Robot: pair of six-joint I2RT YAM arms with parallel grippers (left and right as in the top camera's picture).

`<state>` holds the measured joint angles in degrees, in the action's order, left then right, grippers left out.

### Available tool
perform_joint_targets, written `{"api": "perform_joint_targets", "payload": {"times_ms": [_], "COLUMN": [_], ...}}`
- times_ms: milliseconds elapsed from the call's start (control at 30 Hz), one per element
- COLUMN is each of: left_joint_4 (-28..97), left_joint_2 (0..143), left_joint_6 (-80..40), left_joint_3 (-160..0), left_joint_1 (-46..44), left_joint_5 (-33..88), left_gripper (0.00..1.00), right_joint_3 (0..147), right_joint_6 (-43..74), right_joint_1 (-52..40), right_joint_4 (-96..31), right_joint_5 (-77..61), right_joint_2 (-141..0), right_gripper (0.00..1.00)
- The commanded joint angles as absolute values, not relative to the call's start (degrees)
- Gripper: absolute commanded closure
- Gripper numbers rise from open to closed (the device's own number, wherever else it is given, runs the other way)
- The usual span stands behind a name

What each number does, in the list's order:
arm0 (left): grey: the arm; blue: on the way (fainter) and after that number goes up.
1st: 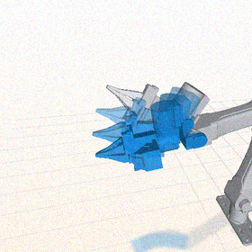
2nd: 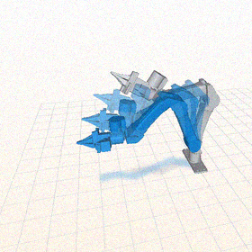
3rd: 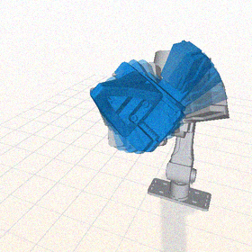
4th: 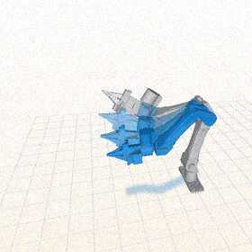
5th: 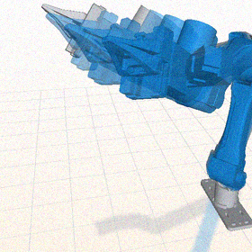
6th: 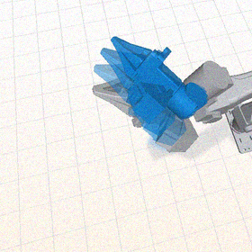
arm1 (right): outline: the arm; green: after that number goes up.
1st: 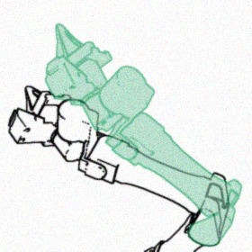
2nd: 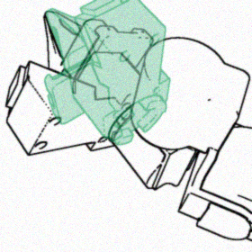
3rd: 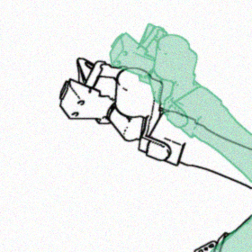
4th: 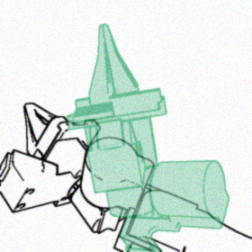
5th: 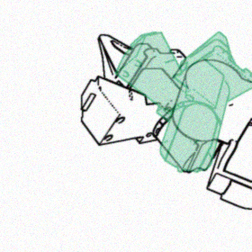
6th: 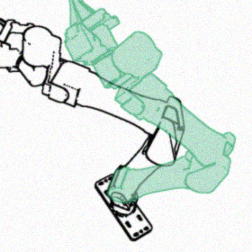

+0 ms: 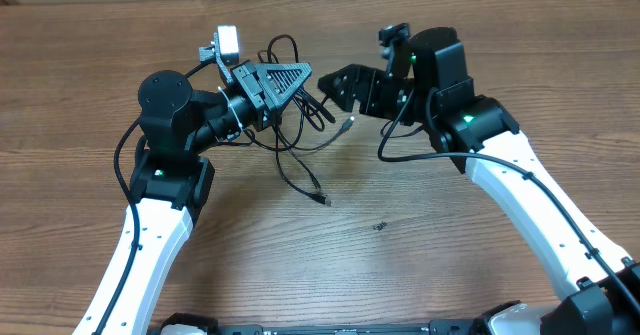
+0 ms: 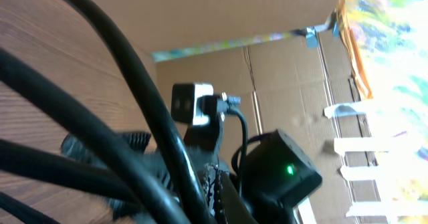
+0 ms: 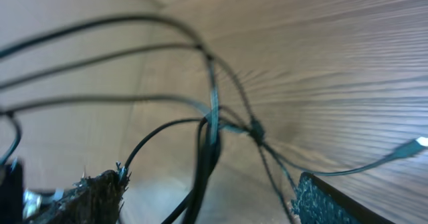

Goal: Untangle cables

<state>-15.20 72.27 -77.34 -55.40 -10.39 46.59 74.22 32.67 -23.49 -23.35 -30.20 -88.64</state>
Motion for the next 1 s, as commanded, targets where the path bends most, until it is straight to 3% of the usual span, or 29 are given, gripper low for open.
{"api": "perform_joint_targets", "payload": {"times_ms": [0, 333, 967], "left_joint_4": [-15.7, -19.9, -21.5], "left_joint_2": [72.0, 72.0, 72.0], "left_joint_6": [-77.4, -83.0, -84.9], "left_joint_3": [-56.0, -56.0, -56.0], "left_joint_1": [-10.2, -10.2, -10.2], "left_joint_5": [44.3, 45.8, 47.1], "left_gripper": [0.96, 0.96, 0.96], "right_joint_3": [75.2, 75.2, 75.2], "right_joint_6": [28.4, 28.5, 31.2], "right_joint_1": [-26.8, -30.5, -23.6], "right_joint_4": [-24.3, -27.2, -32.3], "right_joint_5": [-34.2, -25.0, -19.2], "right_joint_2": [-88.6, -88.6, -88.6], "right_gripper": [0.18, 0.18, 0.14]}}
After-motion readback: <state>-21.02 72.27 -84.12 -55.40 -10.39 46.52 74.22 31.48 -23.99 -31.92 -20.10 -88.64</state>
